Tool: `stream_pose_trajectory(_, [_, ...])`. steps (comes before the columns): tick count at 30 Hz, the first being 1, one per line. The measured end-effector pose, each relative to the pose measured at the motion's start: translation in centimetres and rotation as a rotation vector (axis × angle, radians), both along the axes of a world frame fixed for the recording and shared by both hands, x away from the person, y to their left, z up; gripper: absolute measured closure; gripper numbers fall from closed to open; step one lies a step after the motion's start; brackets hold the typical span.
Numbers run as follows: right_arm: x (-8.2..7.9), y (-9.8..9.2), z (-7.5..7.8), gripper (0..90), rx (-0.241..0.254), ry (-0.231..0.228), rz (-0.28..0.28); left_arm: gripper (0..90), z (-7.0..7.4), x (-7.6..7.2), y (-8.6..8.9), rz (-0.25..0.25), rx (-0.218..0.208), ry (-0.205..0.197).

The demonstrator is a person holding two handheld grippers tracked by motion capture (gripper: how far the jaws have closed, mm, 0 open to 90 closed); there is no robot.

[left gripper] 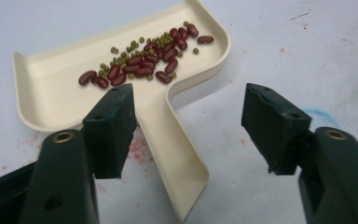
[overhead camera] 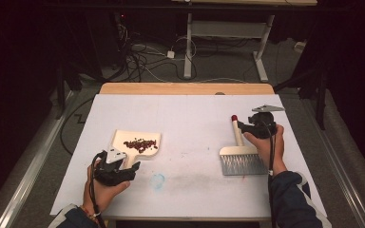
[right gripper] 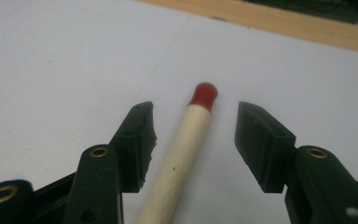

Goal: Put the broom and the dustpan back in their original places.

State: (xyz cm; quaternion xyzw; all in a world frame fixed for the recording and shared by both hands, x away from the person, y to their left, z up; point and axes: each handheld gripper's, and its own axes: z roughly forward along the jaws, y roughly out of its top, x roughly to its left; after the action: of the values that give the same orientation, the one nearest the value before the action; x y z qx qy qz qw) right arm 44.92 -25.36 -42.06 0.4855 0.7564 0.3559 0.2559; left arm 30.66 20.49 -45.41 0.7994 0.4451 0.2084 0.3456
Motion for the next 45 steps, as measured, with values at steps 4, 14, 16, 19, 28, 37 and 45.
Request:
stream_pose_trajectory(4, [-0.9, -0.1, 1.1, 44.4, 0.035, -0.07, 0.029, 29.6, 0.1, -0.1, -0.2, -0.019, 0.023, -0.037])
stream_pose_trajectory(14, [-3.9, 0.1, 3.5, 40.8, 0.057, -0.197, 0.118, 23.9, 0.3, -0.8, -1.0, -0.121, 0.063, -0.13])
stream_pose_trajectory(16, [-4.7, 0.3, 3.8, 38.9, 0.042, -0.234, 0.131, 22.8, 0.3, -1.0, -1.1, -0.139, 0.069, -0.138])
stream_pose_trajectory(19, [-6.0, 0.5, 4.2, 36.7, 0.038, -0.266, 0.166, 21.6, 0.2, -1.2, -1.1, -0.165, 0.068, -0.149])
stream_pose_trajectory(28, [-11.3, 0.5, 3.0, 30.9, 0.021, -0.379, 0.292, 20.8, -0.4, -1.7, -0.7, -0.193, 0.059, -0.162])
stream_pose_trajectory(37, [-15.5, 0.6, -1.2, 26.7, -0.006, -0.304, 0.325, 19.0, -0.5, -2.1, -1.5, -0.218, 0.086, -0.19])
stream_pose_trajectory(45, [-16.1, 0.9, -1.2, 24.3, -0.013, -0.326, 0.3, 18.6, -0.7, -2.2, -1.6, -0.236, 0.092, -0.175])
